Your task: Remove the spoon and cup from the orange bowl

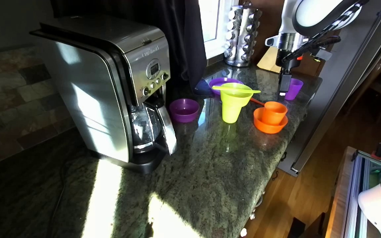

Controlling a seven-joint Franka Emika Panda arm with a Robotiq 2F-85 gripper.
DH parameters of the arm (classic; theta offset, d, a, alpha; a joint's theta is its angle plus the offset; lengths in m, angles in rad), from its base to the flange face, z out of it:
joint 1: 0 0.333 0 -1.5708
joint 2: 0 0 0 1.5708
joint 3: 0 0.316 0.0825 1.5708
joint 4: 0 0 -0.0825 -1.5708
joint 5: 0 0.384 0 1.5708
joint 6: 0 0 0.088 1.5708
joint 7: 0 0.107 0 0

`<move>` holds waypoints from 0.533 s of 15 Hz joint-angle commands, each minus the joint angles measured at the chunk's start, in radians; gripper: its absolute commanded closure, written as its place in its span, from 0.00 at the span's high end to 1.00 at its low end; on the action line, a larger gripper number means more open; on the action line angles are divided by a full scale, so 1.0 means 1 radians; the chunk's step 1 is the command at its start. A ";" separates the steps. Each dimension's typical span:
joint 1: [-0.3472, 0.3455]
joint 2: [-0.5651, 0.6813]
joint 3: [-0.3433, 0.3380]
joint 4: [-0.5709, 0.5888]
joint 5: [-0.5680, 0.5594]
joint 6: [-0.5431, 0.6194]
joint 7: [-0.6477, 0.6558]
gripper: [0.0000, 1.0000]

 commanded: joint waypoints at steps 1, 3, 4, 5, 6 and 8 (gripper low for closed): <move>0.020 0.000 0.002 -0.043 0.029 0.084 0.030 0.90; 0.027 0.010 0.005 -0.049 0.035 0.108 0.040 0.65; 0.030 0.015 0.008 -0.050 0.036 0.117 0.046 0.64; 0.032 0.018 0.009 -0.051 0.037 0.122 0.051 0.59; 0.034 0.022 0.010 -0.053 0.036 0.129 0.056 0.51; 0.038 0.027 0.012 -0.056 0.037 0.138 0.063 0.34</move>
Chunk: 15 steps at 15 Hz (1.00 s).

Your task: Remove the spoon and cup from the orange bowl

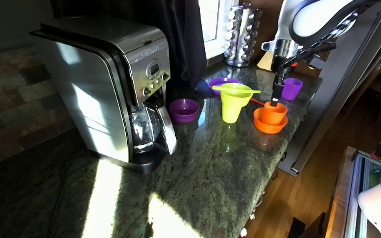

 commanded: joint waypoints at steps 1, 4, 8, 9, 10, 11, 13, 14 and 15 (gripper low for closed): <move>0.011 0.008 0.005 -0.022 0.020 0.034 0.025 0.27; 0.013 0.011 0.007 -0.020 0.022 0.024 0.028 0.03; 0.016 -0.005 0.005 -0.019 0.039 0.000 0.019 0.00; 0.017 -0.011 0.005 -0.019 0.043 -0.006 0.016 0.01; 0.017 -0.015 0.005 -0.019 0.043 -0.009 0.018 0.01; 0.017 -0.020 0.004 -0.018 0.047 -0.017 0.014 0.01; 0.015 -0.035 0.004 -0.016 0.043 -0.032 0.014 0.01; 0.014 -0.038 0.003 -0.012 0.041 -0.039 0.013 0.01; 0.013 -0.040 0.003 -0.009 0.033 -0.041 0.017 0.01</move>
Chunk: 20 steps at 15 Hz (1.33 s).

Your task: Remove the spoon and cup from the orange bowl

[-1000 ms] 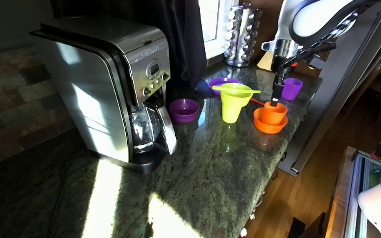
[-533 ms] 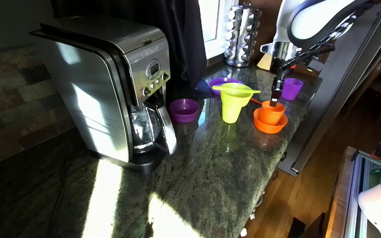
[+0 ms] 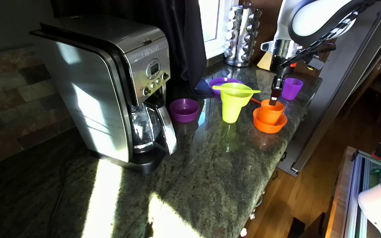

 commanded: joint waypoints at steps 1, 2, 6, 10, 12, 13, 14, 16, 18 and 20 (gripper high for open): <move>0.002 -0.038 -0.003 -0.004 0.008 -0.046 0.000 0.01; 0.002 -0.043 -0.003 -0.004 0.007 -0.047 0.000 0.01; -0.001 -0.084 -0.012 0.014 0.010 -0.133 -0.012 0.01; -0.024 -0.150 -0.020 0.052 -0.026 -0.205 0.017 0.01; -0.036 -0.167 -0.031 0.084 -0.032 -0.220 0.020 0.01; -0.043 -0.172 -0.037 0.099 -0.034 -0.213 0.025 0.01; -0.048 -0.170 -0.044 0.119 -0.031 -0.215 0.023 0.01; -0.054 -0.144 -0.058 0.165 -0.024 -0.215 0.025 0.01; -0.055 -0.100 -0.065 0.209 -0.014 -0.215 0.040 0.01; -0.054 -0.054 -0.064 0.247 -0.005 -0.217 0.071 0.01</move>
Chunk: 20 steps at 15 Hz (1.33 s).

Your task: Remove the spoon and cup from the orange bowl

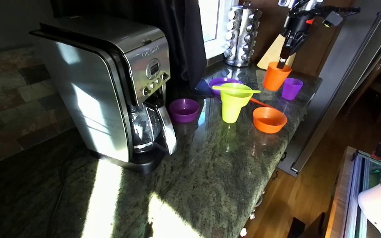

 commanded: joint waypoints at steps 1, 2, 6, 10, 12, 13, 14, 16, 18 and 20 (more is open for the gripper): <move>0.007 0.102 -0.004 0.089 0.017 -0.038 0.058 0.01; 0.007 0.128 -0.001 0.104 0.021 -0.026 0.077 0.01; 0.003 0.217 0.010 0.148 0.028 -0.023 0.110 0.01; -0.004 0.279 0.018 0.158 0.023 -0.020 0.112 0.01; -0.009 0.302 0.019 0.159 0.022 -0.020 0.107 0.01; -0.011 0.312 0.019 0.158 0.022 -0.015 0.107 0.01; -0.013 0.323 0.020 0.159 0.025 -0.017 0.104 0.01; -0.016 0.338 0.021 0.157 0.028 -0.006 0.108 0.01; -0.018 0.353 0.022 0.160 0.033 0.007 0.121 0.01; -0.020 0.366 0.024 0.163 0.031 0.010 0.133 0.01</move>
